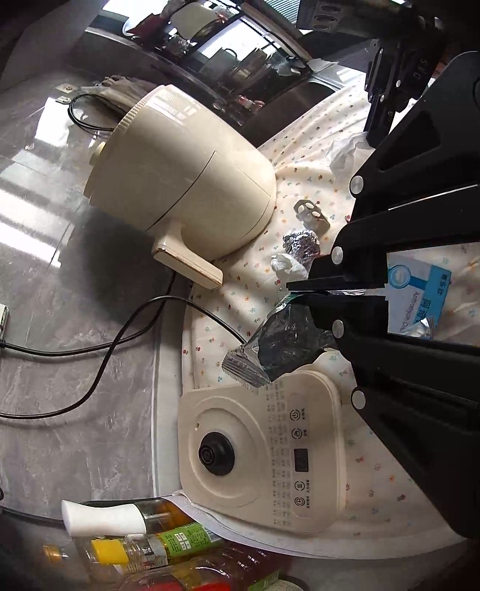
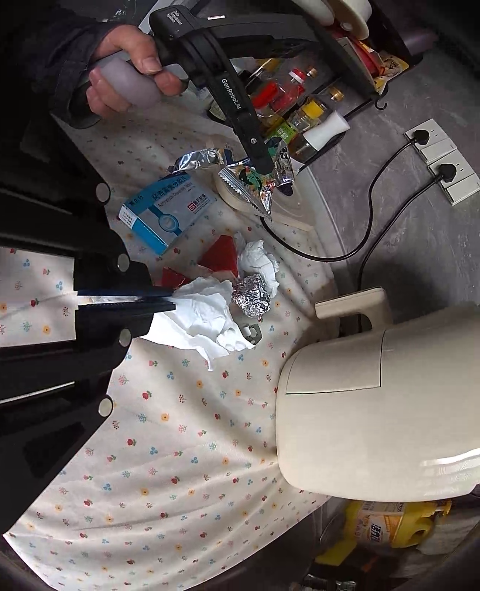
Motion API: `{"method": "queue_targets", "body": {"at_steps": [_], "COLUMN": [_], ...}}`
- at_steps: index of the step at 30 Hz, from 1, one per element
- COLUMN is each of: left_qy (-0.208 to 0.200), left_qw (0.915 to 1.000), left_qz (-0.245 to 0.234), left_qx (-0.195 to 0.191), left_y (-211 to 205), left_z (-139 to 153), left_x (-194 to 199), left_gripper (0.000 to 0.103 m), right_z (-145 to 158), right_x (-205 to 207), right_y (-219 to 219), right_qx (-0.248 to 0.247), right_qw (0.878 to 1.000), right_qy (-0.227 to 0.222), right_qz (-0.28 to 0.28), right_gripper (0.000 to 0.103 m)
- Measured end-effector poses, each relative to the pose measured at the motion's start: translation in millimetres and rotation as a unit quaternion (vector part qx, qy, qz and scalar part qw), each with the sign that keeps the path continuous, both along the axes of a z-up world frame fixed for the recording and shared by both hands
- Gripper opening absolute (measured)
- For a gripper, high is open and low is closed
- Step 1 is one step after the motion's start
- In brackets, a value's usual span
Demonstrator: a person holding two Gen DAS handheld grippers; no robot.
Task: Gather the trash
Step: 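Carry the wrapper and tissue over the white bucket and release the tissue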
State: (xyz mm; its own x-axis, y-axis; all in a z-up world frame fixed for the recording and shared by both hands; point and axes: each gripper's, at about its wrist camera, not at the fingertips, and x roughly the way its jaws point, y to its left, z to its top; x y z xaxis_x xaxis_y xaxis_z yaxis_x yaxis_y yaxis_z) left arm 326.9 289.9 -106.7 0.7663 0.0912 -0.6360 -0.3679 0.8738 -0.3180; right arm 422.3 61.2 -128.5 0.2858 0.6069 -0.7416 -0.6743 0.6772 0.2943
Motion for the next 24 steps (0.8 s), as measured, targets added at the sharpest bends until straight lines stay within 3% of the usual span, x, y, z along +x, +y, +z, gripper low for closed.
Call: {"method": "queue_targets", "body": {"at_steps": [9, 24], "left_qy": [-0.006, 0.010], "left_qw": [0.9990, 0.9904], "left_qz": [-0.044, -0.137], "left_qx": [0.009, 0.010], "left_y": [-73, -243], "left_z": [13, 14], "left_x": [-11, -43], "left_gripper": [0.003, 0.003], "right_z": [6, 0], "right_x": [-30, -92], "right_y": [-81, -263], "right_qx": [0.010, 0.022], "right_qw": [0.999, 0.991], "right_qy": [-0.006, 0.019], "right_qz": [-0.037, -0.132], "right_gripper": [0.004, 0.004]}}
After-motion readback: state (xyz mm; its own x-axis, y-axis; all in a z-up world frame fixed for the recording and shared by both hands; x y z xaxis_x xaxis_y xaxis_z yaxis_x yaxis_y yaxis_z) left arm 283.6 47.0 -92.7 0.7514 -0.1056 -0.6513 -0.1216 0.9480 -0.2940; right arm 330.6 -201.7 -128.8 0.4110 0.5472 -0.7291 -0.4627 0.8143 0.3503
